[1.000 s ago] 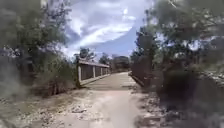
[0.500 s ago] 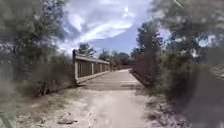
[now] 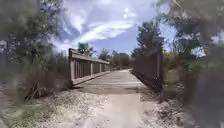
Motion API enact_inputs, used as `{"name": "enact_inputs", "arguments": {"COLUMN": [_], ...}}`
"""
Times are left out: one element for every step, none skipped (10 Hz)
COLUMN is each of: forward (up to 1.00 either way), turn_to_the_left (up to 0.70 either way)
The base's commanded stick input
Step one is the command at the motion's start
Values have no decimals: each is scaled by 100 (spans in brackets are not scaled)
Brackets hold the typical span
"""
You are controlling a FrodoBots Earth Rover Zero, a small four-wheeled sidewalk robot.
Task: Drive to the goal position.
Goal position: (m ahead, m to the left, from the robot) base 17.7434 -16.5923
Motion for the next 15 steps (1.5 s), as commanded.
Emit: {"name": "enact_inputs", "arguments": {"forward": [70, 70, 70, 70, 70, 70, 70, 70, 70, 70, 70, 70, 70, 70, 70], "turn_to_the_left": [0, 0, 0, 0, 0, 0, 0, 0, 0, 0, 0, 0, 0, 0, 0]}}
